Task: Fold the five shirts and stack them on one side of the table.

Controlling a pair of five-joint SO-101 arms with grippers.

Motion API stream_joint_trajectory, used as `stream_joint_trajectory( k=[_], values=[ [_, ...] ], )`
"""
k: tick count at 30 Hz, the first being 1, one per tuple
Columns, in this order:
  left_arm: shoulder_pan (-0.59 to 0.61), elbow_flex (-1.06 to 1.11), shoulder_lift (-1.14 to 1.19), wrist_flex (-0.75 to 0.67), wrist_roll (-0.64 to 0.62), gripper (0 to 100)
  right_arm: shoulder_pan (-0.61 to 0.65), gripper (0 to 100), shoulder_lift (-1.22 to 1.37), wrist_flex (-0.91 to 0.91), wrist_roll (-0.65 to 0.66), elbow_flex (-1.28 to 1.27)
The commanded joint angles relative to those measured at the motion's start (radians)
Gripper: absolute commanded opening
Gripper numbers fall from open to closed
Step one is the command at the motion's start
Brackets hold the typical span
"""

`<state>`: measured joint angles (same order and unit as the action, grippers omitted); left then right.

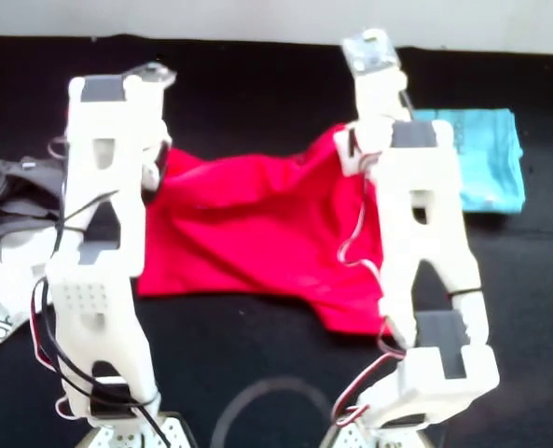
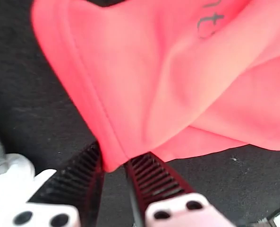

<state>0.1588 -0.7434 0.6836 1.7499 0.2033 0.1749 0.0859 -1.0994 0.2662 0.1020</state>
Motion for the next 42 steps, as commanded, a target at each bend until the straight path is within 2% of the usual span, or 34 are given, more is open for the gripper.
stream_joint_trajectory(
  k=[1,14,20,23,28,31,36,42],
  values=[
    [-0.012,-0.013,-0.004,0.011,0.005,1,0.002,0.6,-0.005,-0.001,0.002,0.007],
    [-0.019,0.044,-0.007,0.017,0.008,2,-0.002,0.6,-0.002,-0.002,0.008,-0.036],
    [0.018,0.050,-0.099,0.018,0.003,21,-0.002,0.6,-0.002,-0.002,0.006,-0.038],
    [0.018,0.085,-0.182,0.018,0.003,21,-0.002,0.6,-0.002,-0.002,0.008,-0.038],
    [-0.061,0.317,-0.283,0.005,0.061,21,-0.002,0.6,-0.002,-0.002,0.008,-0.031],
    [-0.050,0.427,-0.283,-0.100,0.074,21,-0.002,0.6,-0.005,-0.002,0.008,-0.031],
    [0.059,0.515,-0.283,-0.290,0.075,21,-0.002,0.6,-0.005,-0.002,0.008,-0.031],
    [0.156,0.519,-0.283,-0.410,0.130,21,-0.001,0.6,-0.005,-0.002,0.008,-0.031]
  ],
)
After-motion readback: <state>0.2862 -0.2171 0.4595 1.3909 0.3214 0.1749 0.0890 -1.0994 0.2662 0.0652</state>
